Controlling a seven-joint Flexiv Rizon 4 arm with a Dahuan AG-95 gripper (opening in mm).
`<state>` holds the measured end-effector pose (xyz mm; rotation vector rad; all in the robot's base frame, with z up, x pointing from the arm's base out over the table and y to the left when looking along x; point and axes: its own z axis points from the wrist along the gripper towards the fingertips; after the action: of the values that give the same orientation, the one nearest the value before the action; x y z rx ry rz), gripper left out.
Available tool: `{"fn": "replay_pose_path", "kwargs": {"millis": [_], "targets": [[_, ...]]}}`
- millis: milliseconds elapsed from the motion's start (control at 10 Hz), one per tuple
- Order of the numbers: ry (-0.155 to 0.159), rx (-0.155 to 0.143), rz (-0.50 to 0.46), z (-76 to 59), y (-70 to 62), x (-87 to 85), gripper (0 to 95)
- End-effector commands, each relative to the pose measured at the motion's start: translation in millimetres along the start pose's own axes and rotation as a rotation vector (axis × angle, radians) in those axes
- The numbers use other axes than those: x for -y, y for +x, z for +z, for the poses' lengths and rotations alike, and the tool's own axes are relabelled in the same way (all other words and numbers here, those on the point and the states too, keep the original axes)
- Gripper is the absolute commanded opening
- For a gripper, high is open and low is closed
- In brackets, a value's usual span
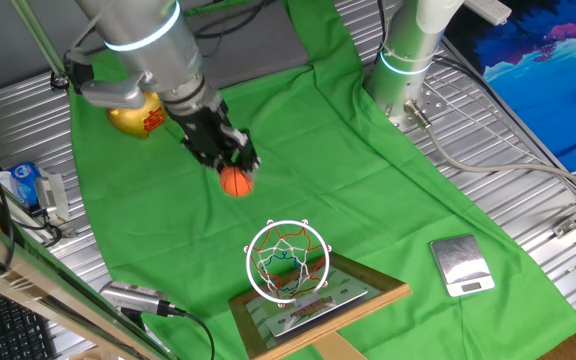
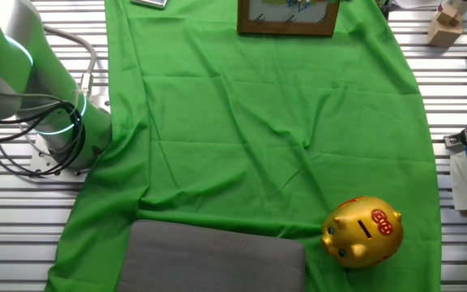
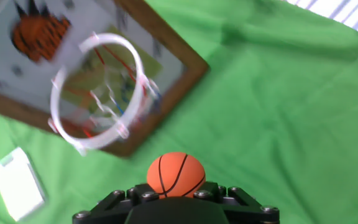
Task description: Grab a basketball, release it and shoot it into the basket
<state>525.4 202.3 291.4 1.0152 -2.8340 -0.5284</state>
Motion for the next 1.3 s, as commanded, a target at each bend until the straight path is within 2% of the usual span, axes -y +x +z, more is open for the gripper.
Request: {"fn": "replay_pose_path", "kwargs": {"millis": [100, 200, 600, 800, 1100, 1300], "targets": [[0.026, -0.007, 0.09, 6.3, -28.6, -32.5, 0.0], [0.027, -0.002, 0.104, 9.9, -36.0, -41.3, 0.0], [0.036, 0.023, 0.158, 28.8, -49.2, -66.0, 0.0], [0.04, 0.039, 0.179, 37.6, -54.7, -71.6, 0.0], [0.05, 0.045, 0.192, 46.9, -60.9, -78.0, 0.0], [0.052, 0.048, 0.187, 48.3, -61.5, -78.9, 0.0]]}}
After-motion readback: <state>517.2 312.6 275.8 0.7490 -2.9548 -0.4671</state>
